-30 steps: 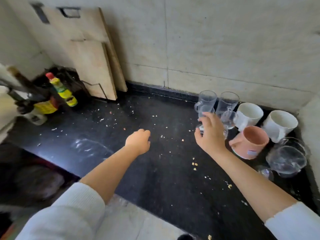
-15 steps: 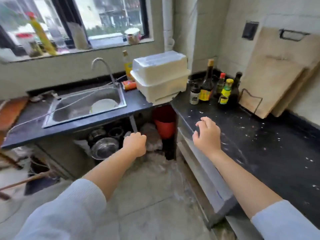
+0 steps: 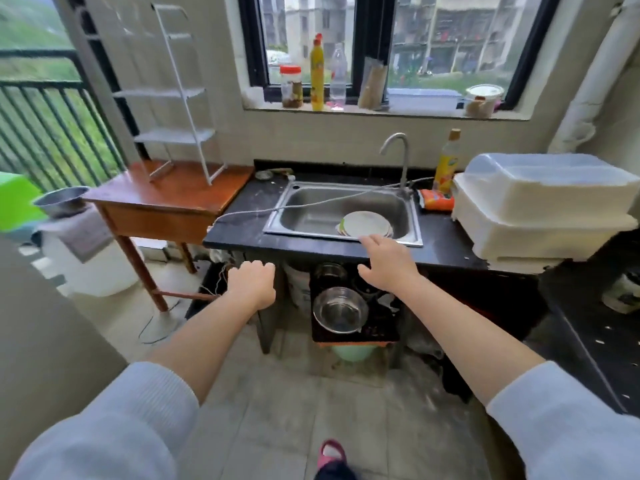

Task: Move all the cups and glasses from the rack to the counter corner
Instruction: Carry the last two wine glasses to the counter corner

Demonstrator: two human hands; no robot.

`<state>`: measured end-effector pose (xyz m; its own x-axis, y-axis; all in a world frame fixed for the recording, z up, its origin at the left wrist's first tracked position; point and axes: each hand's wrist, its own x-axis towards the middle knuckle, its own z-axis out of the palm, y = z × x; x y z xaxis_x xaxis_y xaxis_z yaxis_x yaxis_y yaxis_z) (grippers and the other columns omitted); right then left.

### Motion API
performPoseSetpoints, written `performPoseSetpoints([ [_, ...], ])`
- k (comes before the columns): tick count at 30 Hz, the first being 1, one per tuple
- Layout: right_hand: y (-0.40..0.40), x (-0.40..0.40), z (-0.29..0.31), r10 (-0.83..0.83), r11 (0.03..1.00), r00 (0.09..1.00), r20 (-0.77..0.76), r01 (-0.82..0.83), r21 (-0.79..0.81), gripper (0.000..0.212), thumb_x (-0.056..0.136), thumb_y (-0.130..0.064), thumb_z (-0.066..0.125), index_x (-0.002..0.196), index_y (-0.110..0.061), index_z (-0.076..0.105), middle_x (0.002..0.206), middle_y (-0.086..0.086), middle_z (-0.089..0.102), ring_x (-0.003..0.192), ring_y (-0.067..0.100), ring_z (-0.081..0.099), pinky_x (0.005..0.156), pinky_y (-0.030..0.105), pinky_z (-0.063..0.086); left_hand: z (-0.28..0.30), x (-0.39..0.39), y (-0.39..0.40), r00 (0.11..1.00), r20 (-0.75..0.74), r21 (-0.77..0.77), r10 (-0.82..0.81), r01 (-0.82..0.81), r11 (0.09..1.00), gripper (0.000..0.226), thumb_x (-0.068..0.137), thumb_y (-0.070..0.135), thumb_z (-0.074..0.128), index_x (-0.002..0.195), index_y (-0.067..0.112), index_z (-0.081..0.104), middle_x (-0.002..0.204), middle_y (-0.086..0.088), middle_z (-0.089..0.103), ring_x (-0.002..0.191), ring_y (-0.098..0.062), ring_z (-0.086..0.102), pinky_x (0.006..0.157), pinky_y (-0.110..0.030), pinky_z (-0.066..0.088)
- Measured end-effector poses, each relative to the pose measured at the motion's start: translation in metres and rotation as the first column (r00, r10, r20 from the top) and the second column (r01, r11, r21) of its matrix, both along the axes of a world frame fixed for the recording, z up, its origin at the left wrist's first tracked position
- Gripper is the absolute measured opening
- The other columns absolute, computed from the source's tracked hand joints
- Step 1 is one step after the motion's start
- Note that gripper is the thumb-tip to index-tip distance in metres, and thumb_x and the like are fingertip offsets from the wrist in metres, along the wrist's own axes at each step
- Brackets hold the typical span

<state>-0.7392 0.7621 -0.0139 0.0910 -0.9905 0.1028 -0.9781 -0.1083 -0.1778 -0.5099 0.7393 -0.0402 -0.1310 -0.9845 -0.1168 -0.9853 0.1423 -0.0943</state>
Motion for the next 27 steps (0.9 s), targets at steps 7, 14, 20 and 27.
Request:
performPoseSetpoints([
  [7, -0.162, 0.095, 0.016, 0.198, 0.98, 0.979, 0.045, -0.196, -0.044, 0.053, 0.087, -0.023, 0.048, 0.138, -0.013, 0.038, 0.144, 0.007, 0.043, 0.128, 0.028, 0.043, 0.102, 0.039, 0.038, 0.02, 0.083, -0.124, 0.986, 0.027, -0.036, 0.165, -0.164, 0.986, 0.035, 0.089, 0.024, 0.047, 0.121, 0.011, 0.048, 0.127, -0.014, 0.054, 0.116, -0.032, 0.051, 0.092, -0.043, 0.045],
  [14, -0.284, 0.199, 0.025, 0.353, 0.935, 0.936, -0.007, -0.353, 0.016, 0.046, 0.088, -0.025, 0.047, 0.132, -0.01, 0.044, 0.135, 0.011, 0.05, 0.124, 0.031, 0.046, 0.1, 0.041, 0.04, 0.029, 0.182, -0.201, 0.938, 0.062, -0.024, 0.342, -0.341, 0.94, 0.033, 0.088, 0.022, 0.045, 0.119, 0.011, 0.049, 0.123, -0.013, 0.056, 0.114, -0.031, 0.052, 0.081, -0.038, 0.044],
  [20, -0.354, 0.295, 0.017, 0.466, 0.885, 0.885, 0.025, -0.466, 0.004, 0.038, 0.087, -0.023, 0.049, 0.119, -0.003, 0.054, 0.125, 0.016, 0.057, 0.116, 0.033, 0.051, 0.093, 0.042, 0.045, 0.016, 0.275, -0.248, 0.881, 0.05, 0.018, 0.471, -0.472, 0.881, 0.035, 0.088, 0.022, 0.043, 0.121, 0.012, 0.05, 0.122, -0.01, 0.057, 0.111, -0.029, 0.055, 0.082, -0.039, 0.049],
  [27, -0.437, 0.418, 0.016, 0.519, 0.855, 0.853, 0.057, -0.519, -0.012, 0.047, 0.086, -0.023, 0.051, 0.131, -0.007, 0.047, 0.135, 0.013, 0.052, 0.123, 0.03, 0.049, 0.1, 0.041, 0.044, 0.025, 0.387, -0.326, 0.867, 0.058, 0.001, 0.495, -0.496, 0.868, 0.038, 0.088, 0.019, 0.044, 0.125, 0.01, 0.046, 0.129, -0.014, 0.049, 0.121, -0.032, 0.047, 0.089, -0.042, 0.044],
])
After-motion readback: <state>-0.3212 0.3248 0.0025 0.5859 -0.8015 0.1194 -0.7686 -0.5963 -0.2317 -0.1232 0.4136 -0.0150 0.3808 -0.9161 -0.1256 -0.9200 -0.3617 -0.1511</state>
